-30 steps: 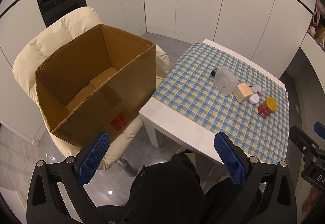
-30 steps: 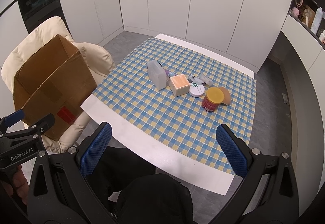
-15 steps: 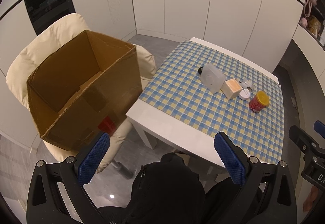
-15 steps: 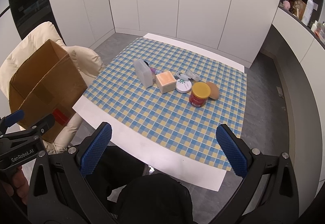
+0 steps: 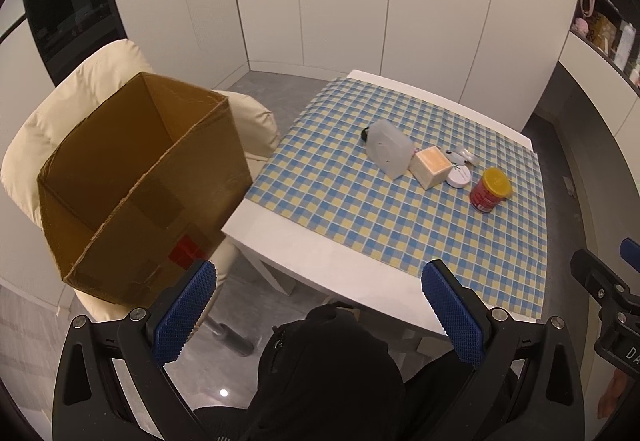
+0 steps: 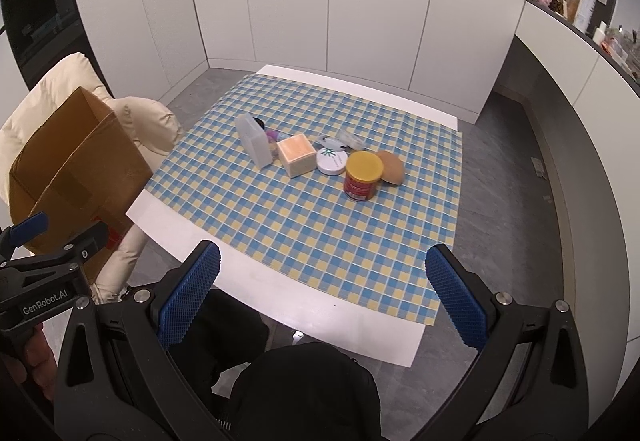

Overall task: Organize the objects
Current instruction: 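Move both tools toward the table over the checkered cloth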

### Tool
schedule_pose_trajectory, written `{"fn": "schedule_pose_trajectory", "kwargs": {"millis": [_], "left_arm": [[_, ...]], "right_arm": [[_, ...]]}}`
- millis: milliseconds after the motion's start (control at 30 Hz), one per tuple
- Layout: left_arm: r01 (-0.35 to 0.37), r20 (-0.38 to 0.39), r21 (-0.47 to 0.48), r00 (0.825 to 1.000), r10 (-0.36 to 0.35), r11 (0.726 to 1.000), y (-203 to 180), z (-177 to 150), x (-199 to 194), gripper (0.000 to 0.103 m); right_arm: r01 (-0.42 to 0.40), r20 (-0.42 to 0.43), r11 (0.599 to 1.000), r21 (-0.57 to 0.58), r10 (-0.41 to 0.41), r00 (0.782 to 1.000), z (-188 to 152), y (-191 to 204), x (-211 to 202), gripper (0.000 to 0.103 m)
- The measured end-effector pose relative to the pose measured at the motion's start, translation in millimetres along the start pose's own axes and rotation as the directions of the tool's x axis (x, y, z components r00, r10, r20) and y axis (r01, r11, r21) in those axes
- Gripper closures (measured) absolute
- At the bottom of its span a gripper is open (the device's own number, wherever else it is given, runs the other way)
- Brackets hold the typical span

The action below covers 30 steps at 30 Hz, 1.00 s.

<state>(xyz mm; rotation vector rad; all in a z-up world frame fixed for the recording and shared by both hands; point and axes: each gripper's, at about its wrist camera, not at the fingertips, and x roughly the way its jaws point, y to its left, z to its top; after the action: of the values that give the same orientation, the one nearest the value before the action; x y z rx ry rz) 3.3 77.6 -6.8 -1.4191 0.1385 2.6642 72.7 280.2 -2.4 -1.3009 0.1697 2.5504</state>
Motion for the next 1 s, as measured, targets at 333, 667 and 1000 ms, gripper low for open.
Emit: {"fn": "schedule_pose_trajectory", "kwargs": {"millis": [333, 667, 1000], "left_arm": [[0.028, 0.002, 0.043, 1.000, -0.028, 0.999, -24.9, 0.0, -0.2, 0.001], [0.056, 0.001, 0.079, 0.998, -0.057, 0.995, -46.2, -1.5, -1.3, 0.001], [0.080, -0.002, 0.109, 0.997, -0.080, 0.991, -64.4, -3.4, -2.6, 0.001]], "right_arm": [[0.028, 0.000, 0.999, 0.039, -0.028, 1.000, -8.1, -23.1, -6.5, 0.000], [0.057, 0.000, 0.996, 0.071, -0.057, 0.998, -16.5, -41.1, -11.3, 0.000], [0.078, -0.002, 0.992, 0.099, -0.078, 0.997, -23.0, -56.7, -15.3, 0.000]]}}
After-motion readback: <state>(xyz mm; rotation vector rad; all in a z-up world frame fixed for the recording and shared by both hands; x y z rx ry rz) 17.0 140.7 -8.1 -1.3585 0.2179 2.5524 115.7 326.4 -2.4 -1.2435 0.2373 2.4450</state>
